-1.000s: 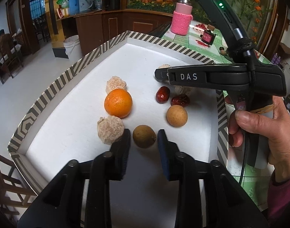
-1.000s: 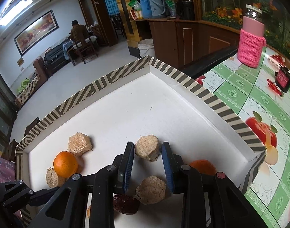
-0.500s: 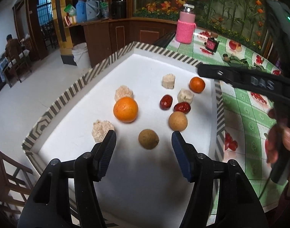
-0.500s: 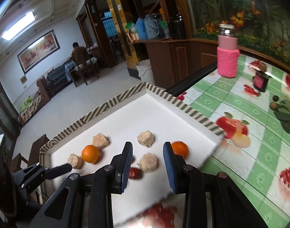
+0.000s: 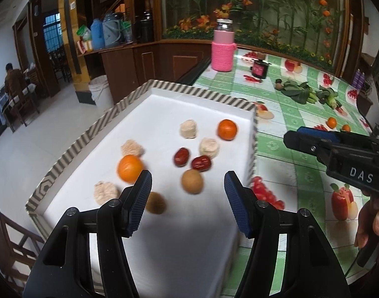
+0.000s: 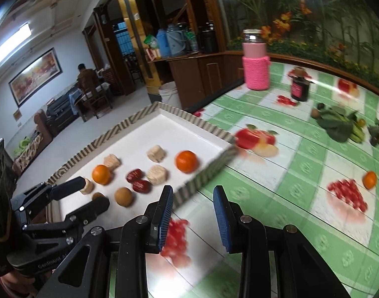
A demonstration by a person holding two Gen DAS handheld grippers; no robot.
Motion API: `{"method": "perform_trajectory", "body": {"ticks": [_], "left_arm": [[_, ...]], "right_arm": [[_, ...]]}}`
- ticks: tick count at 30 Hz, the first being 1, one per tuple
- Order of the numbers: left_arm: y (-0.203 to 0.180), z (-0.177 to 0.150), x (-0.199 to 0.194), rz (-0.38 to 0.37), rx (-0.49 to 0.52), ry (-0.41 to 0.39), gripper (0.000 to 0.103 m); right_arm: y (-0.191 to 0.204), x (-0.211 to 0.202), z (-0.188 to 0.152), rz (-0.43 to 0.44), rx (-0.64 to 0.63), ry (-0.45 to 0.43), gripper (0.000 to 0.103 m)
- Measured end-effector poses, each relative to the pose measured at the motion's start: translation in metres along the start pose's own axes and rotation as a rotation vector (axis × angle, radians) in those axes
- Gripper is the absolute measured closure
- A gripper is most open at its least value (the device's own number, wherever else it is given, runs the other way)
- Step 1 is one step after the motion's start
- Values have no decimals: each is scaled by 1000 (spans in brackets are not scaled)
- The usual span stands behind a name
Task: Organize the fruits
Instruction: 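Move both tools back over the remaining fruit on the table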
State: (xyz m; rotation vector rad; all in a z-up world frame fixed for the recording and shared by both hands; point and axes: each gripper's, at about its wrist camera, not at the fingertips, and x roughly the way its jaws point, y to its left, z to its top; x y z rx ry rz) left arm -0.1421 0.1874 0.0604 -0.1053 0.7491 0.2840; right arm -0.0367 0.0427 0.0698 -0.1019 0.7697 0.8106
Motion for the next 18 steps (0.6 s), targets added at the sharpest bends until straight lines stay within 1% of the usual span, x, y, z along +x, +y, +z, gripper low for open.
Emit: {"method": "perform_trajectory", "body": {"ticks": [4,18], "left_arm": [[-15,5,3,-22,15,0,42],[-75,17,17,-101,80,7,42]], "right_arm": [[-20,-11,-10,-26,43,-3,71],[-95,-52,-40,-169,149,-12,70]]}}
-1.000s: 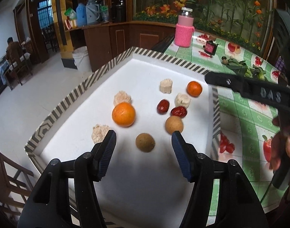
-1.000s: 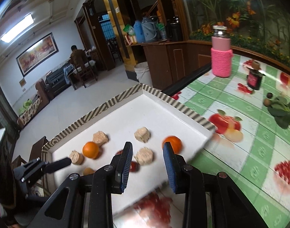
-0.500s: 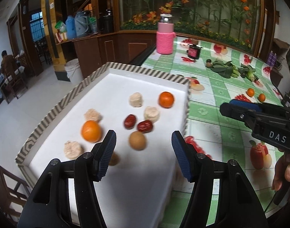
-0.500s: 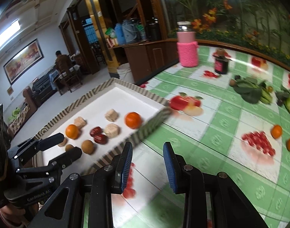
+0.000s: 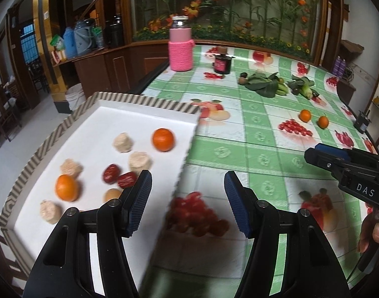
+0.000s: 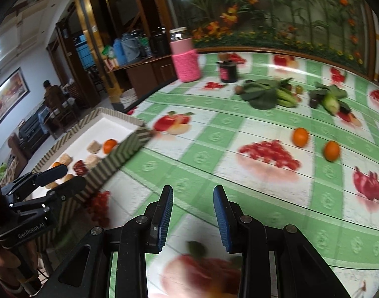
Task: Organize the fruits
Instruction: 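Move both tools back over the remaining fruit on the table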
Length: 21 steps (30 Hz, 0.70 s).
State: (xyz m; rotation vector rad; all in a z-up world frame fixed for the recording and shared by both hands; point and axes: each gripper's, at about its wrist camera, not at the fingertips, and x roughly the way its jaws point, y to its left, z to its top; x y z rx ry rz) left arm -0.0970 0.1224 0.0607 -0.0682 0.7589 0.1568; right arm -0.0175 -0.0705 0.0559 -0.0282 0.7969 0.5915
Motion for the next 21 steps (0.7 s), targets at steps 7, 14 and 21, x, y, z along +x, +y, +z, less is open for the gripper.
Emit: {"method": "perform_trajectory", "body": {"ticks": [7,14,21], "left_arm": [[-34,13,14,-45,49,13,42],[-62,34,27,-75,69,4,42],[-95,52,49,-159,87,57,42]], "right_arm": [[-58,-11,-5,-91,82,4,65],[-111,-5,8,-185,140,21,65],[-161,-6,17,-242,220,4,64]]}}
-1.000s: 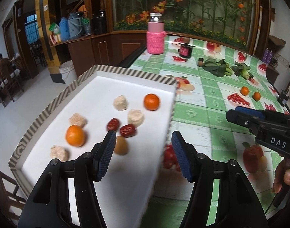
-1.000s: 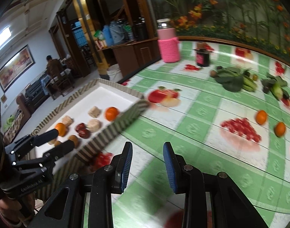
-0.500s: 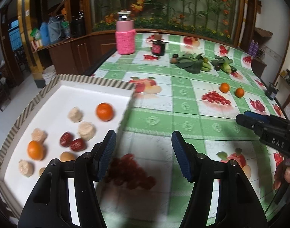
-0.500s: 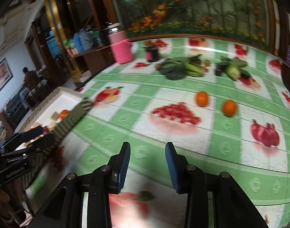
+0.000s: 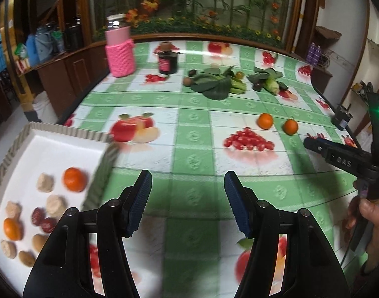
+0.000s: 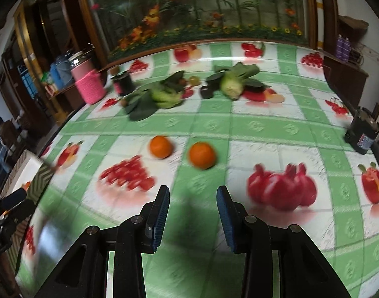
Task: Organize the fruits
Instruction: 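Move both tools back over the remaining fruit on the table, then grasp a mandarin with the right tool while the left tool grasps an orange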
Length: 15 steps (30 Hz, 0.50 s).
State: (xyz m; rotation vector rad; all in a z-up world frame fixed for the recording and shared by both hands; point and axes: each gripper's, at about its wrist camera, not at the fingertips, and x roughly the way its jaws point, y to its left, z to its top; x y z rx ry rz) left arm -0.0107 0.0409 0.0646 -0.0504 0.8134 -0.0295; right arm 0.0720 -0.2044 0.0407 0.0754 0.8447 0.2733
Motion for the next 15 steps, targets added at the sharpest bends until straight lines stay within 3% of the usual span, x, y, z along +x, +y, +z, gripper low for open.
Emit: {"method": "perform_trajectory", "body": {"ticks": [7,11,15], "left_arm": [[-28,27,34,-104,11,43,42],[-41,41,56,-131,16,75,42],[-54,54,77,-151,19,96,42]], "right_arm": [[0,34,25,-12,-51,42,64],[-7,56,31,26,-46,49,69],[-19,51,28,74,-17,28,72]]}}
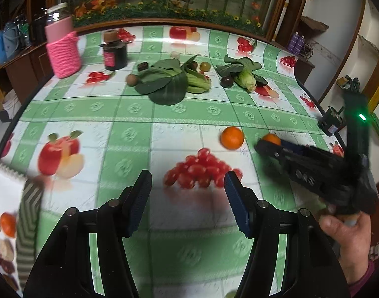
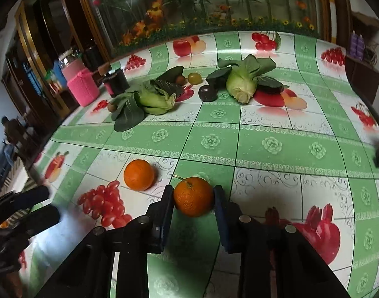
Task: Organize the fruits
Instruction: 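Grasp a mandarin with the right tool while the left tool grasps an orange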
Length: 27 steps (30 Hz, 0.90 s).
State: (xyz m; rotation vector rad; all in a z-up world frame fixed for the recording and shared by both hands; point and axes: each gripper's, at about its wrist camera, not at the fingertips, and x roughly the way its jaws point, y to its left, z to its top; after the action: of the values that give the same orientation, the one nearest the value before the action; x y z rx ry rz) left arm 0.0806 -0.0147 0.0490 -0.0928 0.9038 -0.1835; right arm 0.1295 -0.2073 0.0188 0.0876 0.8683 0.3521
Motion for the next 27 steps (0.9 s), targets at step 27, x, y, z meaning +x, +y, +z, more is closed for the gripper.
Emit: {"method": "perform_trajectory", "body": {"ticks": [27], "left_arm": [[-22,21,45,-34,62,25,75]], "right_arm": [[-22,-21,-4,95,75,-19,72]]}}
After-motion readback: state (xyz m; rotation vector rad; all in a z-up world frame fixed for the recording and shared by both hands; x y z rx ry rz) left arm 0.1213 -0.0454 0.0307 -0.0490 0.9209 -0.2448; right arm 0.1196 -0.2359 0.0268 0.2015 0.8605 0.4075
